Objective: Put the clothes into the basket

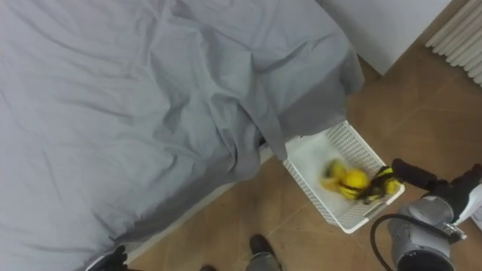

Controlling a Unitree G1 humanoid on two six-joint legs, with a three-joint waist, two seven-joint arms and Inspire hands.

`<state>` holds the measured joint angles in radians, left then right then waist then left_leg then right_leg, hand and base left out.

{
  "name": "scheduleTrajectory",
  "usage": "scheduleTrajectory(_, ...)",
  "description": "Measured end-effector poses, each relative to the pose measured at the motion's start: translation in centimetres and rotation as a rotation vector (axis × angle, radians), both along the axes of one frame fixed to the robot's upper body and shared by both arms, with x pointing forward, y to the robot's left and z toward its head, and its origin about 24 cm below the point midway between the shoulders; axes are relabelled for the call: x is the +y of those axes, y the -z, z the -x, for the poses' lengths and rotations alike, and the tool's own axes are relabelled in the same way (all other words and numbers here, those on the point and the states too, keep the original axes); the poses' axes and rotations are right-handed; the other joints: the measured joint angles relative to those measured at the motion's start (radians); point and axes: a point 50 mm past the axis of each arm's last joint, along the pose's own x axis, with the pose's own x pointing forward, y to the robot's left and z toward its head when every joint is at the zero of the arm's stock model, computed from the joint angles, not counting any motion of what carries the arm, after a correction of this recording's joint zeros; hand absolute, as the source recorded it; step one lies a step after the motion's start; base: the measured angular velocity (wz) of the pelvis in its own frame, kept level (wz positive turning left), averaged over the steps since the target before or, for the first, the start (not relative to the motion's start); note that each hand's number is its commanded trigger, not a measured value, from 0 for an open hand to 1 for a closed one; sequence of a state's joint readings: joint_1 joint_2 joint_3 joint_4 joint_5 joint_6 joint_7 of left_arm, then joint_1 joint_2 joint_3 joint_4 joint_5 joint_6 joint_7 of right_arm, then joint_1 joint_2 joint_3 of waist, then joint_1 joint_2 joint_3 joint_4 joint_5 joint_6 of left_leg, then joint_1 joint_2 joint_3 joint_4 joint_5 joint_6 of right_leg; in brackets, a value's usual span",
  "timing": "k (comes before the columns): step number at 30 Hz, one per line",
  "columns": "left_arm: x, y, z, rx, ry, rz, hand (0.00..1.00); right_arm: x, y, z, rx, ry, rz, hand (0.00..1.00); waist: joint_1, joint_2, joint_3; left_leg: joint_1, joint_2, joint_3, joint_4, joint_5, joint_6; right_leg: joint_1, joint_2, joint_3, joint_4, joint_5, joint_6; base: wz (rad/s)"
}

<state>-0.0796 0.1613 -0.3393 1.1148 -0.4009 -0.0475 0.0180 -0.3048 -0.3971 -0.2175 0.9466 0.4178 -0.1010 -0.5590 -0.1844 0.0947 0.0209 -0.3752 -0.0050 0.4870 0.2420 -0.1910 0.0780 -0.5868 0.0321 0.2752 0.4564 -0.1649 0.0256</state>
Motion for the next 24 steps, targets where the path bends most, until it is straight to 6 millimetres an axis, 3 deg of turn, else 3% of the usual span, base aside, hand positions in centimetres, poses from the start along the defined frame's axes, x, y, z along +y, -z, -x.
scheduleTrajectory(14,-0.3,-0.3,-0.6,-0.032,0.005,0.01,0.0,0.6,-0.2,-0.5,0.003,-0.034,0.043,0.0,0.003,-0.002,0.0,-0.004,0.007,-0.006,0.018,0.002,0.002,-0.001,-0.002,-0.005,0.012,-0.002,-0.003,0.01)
scheduleTrajectory(21,-0.2,-0.3,-0.3,-0.037,0.002,0.014,0.0,0.5,0.6,0.6,0.016,-0.003,0.02,0.0,0.003,-0.007,-0.002,0.005,0.005,-0.026,0.019,0.003,0.001,0.019,-0.009,-0.034,0.01,-0.002,-0.005,0.09)
scheduleTrajectory(24,0.2,-0.2,0.1,-0.035,0.006,0.008,0.0,1.1,2.2,2.0,0.045,-0.024,-0.029,0.0,0.006,-0.03,-0.0041,0.034,0.005,-0.044,0.02,0.005,-0.002,0.057,-0.012,-0.054,-0.001,-0.009,-0.013,0.17)
